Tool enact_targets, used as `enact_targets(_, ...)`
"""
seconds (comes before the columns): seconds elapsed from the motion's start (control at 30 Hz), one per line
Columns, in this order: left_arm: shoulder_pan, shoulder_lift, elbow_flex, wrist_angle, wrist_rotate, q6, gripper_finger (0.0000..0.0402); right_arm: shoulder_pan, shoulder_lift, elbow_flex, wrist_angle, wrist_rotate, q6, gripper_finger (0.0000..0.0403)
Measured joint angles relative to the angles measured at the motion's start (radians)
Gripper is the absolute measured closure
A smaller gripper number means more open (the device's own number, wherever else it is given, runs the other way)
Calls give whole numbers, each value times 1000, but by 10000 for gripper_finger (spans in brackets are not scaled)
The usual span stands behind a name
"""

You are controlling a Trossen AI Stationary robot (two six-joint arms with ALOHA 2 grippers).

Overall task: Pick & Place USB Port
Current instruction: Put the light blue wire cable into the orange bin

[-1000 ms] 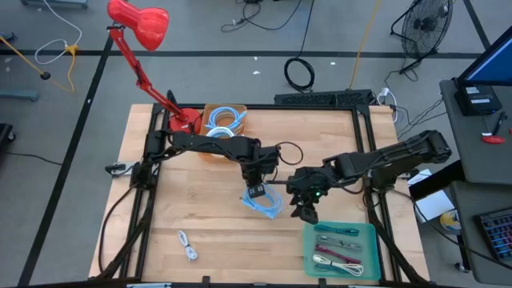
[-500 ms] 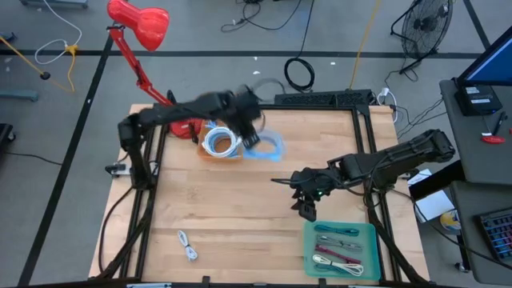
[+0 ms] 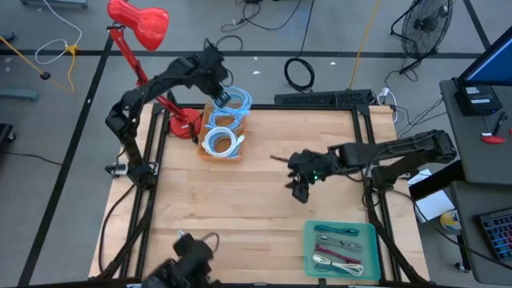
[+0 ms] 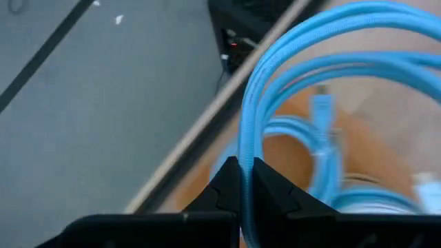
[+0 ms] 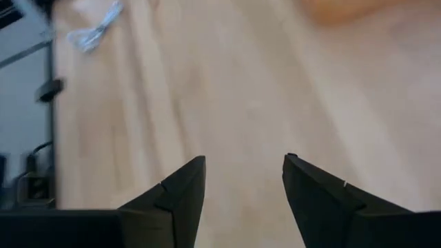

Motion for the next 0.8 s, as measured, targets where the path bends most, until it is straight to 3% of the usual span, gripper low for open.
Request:
enact_targets(0.2, 75, 37, 0, 5, 10, 83, 389, -129, -53, 0, 33, 17, -117, 227)
enact_targets(0.53, 37, 161, -1, 34, 17, 114, 389, -353, -167, 0, 84, -11, -290, 231)
enact_targets(0.8, 83, 163, -1, -4, -34, 128, 389, -499, -216, 0, 81, -67, -324, 234)
